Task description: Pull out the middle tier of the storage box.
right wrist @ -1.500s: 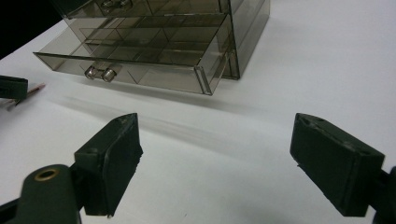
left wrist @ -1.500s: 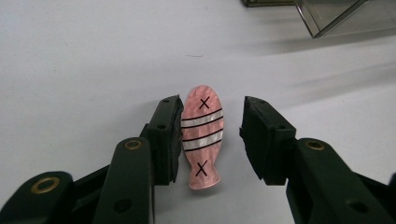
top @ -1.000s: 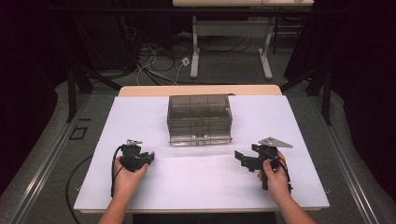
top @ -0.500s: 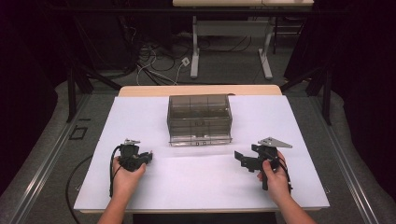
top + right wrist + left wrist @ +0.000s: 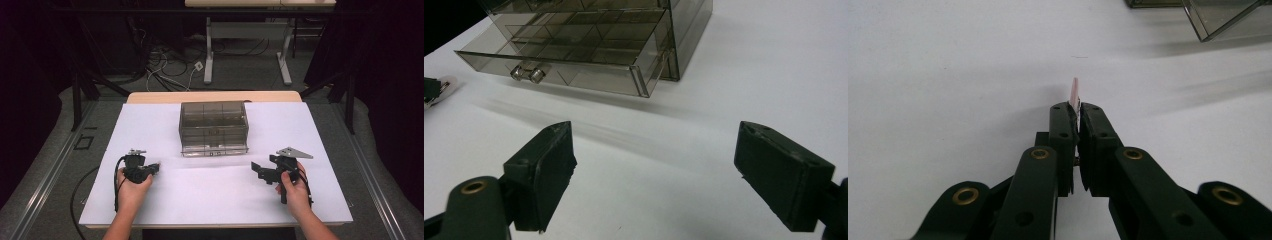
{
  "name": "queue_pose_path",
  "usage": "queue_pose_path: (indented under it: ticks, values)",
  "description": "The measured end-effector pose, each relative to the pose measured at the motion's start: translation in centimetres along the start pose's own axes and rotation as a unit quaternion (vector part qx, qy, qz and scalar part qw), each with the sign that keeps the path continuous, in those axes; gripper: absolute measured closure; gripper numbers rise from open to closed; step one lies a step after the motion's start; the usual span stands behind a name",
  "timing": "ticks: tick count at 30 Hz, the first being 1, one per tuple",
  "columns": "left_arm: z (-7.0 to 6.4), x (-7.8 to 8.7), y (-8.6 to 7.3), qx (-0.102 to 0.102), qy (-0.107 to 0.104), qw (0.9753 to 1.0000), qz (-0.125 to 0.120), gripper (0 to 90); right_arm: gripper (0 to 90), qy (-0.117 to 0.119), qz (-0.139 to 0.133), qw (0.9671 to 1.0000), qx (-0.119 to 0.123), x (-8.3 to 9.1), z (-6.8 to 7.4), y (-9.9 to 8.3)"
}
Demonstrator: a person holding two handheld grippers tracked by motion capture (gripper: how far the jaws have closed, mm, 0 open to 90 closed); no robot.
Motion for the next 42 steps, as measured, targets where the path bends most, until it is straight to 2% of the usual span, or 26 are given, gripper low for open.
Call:
queue_pose_path:
  ticks: [4, 14, 25, 29, 30, 31, 42]
  values:
    - [-0.1, 0.0, 0.0, -0.001, 0.004, 1.0000, 0.000, 85.6, 15.6, 0.001, 0.004, 1.0000, -0.002, 0.0, 0.0, 0.0]
    - [0.1, 0.2, 0.0, 0.015, -0.002, 0.9998, 0.009, 85.8, 15.7, -0.001, 0.000, 1.0000, -0.002, 0.0, -0.1, 0.0]
    - [0.2, 0.5, 0.2, 0.019, 0.001, 0.9998, -0.003, 85.8, 15.7, -0.001, -0.001, 1.0000, -0.001, 0.0, -0.1, 0.0]
    - [0.2, 0.6, 0.3, 0.019, 0.002, 0.9997, -0.016, 85.8, 15.7, -0.001, -0.001, 1.0000, -0.001, 0.0, -0.1, 0.0]
    - [0.2, 0.8, 0.3, 0.017, -0.001, 0.9998, -0.013, 85.8, 15.7, -0.001, -0.001, 1.0000, -0.001, 0.0, -0.1, 0.0]
    - [0.2, 0.8, 0.4, 0.016, 0.003, 0.9996, -0.023, 85.8, 15.7, -0.001, -0.001, 1.0000, -0.001, 0.0, -0.2, 0.0]
    - [0.2, 1.6, 0.9, 0.005, 0.003, 0.9980, -0.063, 85.8, 15.7, -0.001, 0.000, 1.0000, -0.005, 0.0, -0.1, -0.1]
Point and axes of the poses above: each handheld gripper's, and its own axes: x roughly backward along the jaws, y roughly out of its top, z roughly to its left, the point moved 6 cm from there along -x, roughly forward along the jaws, and after that the axes turned 9 degrees about -z, right-handed, at the moved point
